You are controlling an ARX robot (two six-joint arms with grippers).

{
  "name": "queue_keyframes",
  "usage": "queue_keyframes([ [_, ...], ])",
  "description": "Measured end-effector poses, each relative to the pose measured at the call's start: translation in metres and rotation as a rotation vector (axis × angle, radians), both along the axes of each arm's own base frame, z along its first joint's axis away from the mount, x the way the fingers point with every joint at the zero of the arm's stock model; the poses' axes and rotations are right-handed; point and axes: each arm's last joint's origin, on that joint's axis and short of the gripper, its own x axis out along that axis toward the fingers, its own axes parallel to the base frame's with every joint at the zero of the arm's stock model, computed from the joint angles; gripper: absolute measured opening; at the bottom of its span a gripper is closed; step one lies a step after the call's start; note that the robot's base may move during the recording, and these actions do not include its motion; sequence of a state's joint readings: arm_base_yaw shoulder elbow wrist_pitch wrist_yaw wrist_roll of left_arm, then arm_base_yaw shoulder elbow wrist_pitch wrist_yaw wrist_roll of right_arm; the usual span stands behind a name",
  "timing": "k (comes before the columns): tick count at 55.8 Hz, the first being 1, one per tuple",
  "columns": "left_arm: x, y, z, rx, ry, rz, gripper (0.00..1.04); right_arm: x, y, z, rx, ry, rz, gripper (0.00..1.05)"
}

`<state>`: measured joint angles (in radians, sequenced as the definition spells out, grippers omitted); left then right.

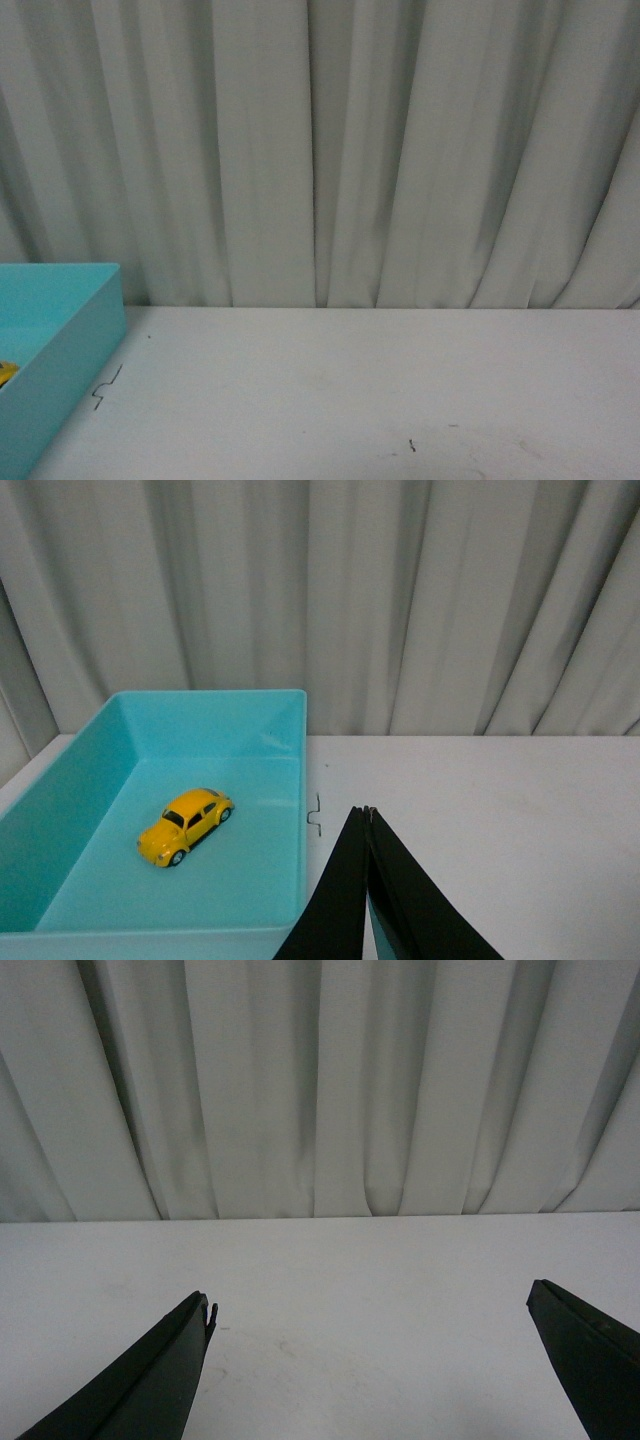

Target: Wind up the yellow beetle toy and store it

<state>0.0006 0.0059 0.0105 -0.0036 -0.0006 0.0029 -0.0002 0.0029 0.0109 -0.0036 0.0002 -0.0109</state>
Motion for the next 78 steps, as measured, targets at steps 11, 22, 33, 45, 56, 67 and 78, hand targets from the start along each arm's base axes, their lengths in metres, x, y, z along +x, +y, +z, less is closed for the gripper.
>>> queue_keyframes([
  [11, 0.0000, 0.0000, 0.0000, 0.000, 0.000, 0.000, 0.98, 0.0000, 0.0000, 0.0001, 0.000, -0.001, 0.000, 0.98],
  [22, 0.0000, 0.0000, 0.0000, 0.000, 0.000, 0.000, 0.98, 0.0000, 0.0000, 0.0000, 0.000, 0.000, 0.000, 0.98],
  [33, 0.0000, 0.0000, 0.0000, 0.000, 0.000, 0.000, 0.98, 0.0000, 0.0000, 0.0000, 0.000, 0.000, 0.000, 0.98],
  [45, 0.0000, 0.0000, 0.0000, 0.000, 0.000, 0.000, 0.98, 0.0000, 0.0000, 0.0000, 0.000, 0.000, 0.000, 0.98],
  [56, 0.0000, 0.0000, 0.0000, 0.000, 0.000, 0.000, 0.98, 0.0000, 0.0000, 0.0000, 0.000, 0.000, 0.000, 0.98],
  [67, 0.0000, 0.0000, 0.0000, 0.000, 0.000, 0.000, 0.98, 0.0000, 0.0000, 0.0000, 0.000, 0.000, 0.000, 0.98],
  [78, 0.0000, 0.0000, 0.0003, 0.000, -0.003, 0.000, 0.98, 0.0000, 0.0000, 0.0002, 0.000, -0.002, 0.000, 0.98],
])
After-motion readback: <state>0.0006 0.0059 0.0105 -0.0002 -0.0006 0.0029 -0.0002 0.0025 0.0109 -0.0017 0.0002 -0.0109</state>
